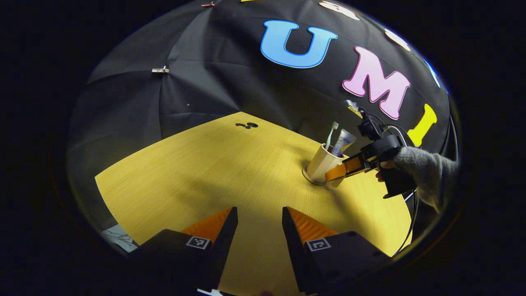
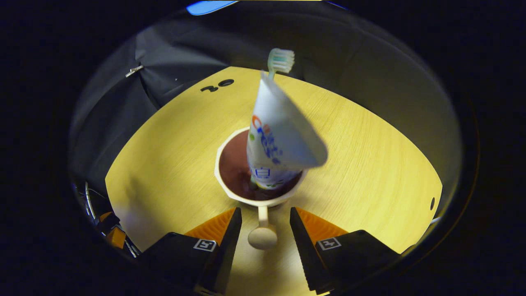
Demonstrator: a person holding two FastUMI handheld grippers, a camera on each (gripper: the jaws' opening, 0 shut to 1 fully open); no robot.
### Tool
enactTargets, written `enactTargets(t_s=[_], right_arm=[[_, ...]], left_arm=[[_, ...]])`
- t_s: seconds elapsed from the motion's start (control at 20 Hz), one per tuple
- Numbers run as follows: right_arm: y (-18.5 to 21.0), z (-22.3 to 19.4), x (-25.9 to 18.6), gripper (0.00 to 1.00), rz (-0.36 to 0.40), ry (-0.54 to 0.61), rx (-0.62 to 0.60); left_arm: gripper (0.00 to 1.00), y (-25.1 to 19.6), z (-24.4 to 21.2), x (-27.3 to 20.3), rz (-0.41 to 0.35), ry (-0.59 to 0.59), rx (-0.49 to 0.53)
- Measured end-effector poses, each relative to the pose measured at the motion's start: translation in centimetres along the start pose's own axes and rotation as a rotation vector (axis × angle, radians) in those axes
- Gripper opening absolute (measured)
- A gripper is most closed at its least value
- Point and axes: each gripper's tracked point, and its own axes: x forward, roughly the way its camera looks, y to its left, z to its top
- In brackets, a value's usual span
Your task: Put the toothbrush and toothpaste on the desktop into the cup, then pick up the cup and place it on the coaster on the desktop.
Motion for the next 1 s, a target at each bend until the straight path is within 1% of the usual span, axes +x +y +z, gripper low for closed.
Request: enactTargets(t_s=[0.2,0.25,0.35,0.55,0.7,0.85,0.95,1.0], right_arm=[[0.7,1.0,-4.1,0.74,0.021,-0.094,0.053],[1.0,1.2,-5.2,0.80,0.025,-0.120,0.065],[1.4,1.3,-7.8,0.88,0.021,-0.173,0.074],[1.9,1.2,-13.5,0.89,-0.014,-0.299,0.112],[2.2,1.0,-18.4,0.89,-0.042,-0.399,0.124],[2.8,0.6,-23.0,0.89,-0.039,-0.506,0.163],[3.2,0.4,-25.9,0.89,-0.041,-0.556,0.172],[3.2,0.0,-27.0,0.89,-0.053,-0.572,0.162]], left_arm=[[0.70,-1.0,1.8,-0.9,-0.035,0.008,0.035],[0.70,-1.4,2.4,-1.2,-0.045,0.008,0.048],[0.70,-2.2,3.4,-1.8,-0.070,0.008,0.076],[0.70,-4.8,6.1,-3.2,-0.125,-0.008,0.140],[0.70,-6.1,7.4,-3.6,-0.133,0.015,0.191],[0.70,-8.2,10.4,-4.7,-0.171,-0.028,0.233],[0.71,-9.6,12.3,-5.4,-0.190,-0.069,0.264],[0.81,-10.3,13.0,-6.0,-0.201,-0.088,0.275]])
